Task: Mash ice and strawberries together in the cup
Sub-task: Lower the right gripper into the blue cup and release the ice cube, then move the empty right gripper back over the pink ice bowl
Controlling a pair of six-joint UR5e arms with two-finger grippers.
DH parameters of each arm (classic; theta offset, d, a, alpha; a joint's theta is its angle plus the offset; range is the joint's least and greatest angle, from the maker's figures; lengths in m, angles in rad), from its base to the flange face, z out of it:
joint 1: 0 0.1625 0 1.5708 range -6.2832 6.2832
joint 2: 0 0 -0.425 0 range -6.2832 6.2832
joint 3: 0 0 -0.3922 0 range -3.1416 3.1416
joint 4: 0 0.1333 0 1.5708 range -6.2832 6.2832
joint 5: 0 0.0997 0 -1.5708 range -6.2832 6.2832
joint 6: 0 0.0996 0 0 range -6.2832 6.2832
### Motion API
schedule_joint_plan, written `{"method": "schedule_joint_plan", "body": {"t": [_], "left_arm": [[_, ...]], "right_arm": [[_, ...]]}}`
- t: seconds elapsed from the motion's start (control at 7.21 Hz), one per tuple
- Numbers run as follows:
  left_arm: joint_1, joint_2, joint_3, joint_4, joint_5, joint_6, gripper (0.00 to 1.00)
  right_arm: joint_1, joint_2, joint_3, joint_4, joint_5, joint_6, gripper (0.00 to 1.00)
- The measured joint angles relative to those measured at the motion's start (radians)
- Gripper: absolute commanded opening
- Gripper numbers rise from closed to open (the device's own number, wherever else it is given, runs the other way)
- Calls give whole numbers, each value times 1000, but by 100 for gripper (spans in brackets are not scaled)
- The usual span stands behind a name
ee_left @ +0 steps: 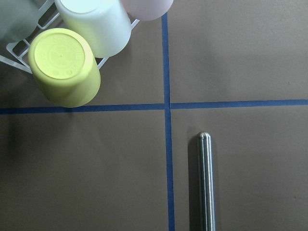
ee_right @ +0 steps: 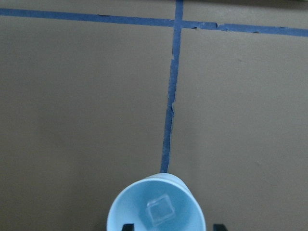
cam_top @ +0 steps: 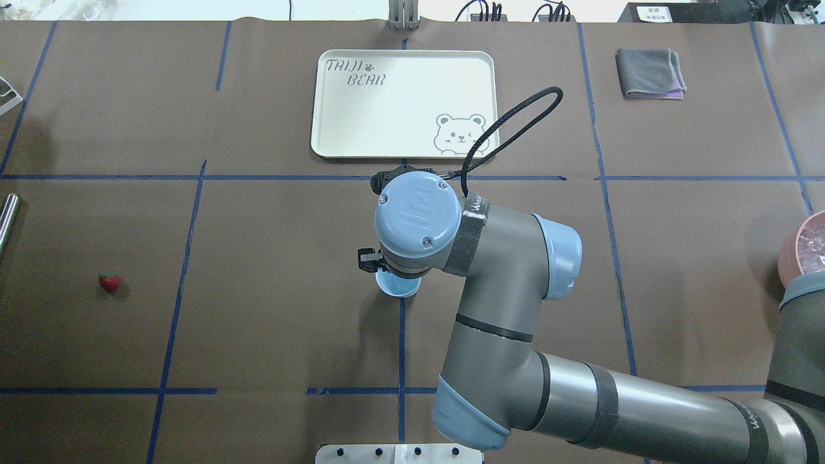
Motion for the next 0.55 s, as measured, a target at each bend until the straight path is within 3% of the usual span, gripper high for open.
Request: {"method": "schedule_joint_plan", "body": {"t": [0.28, 0.55], "left_arm": [[0, -3, 0, 0, -1, 0, 100], [0, -4, 0, 0, -1, 0, 100]], "right_arm": [[1, 2, 0, 1, -1, 1, 97], [37, 1, 31, -16, 6, 7, 99]]}}
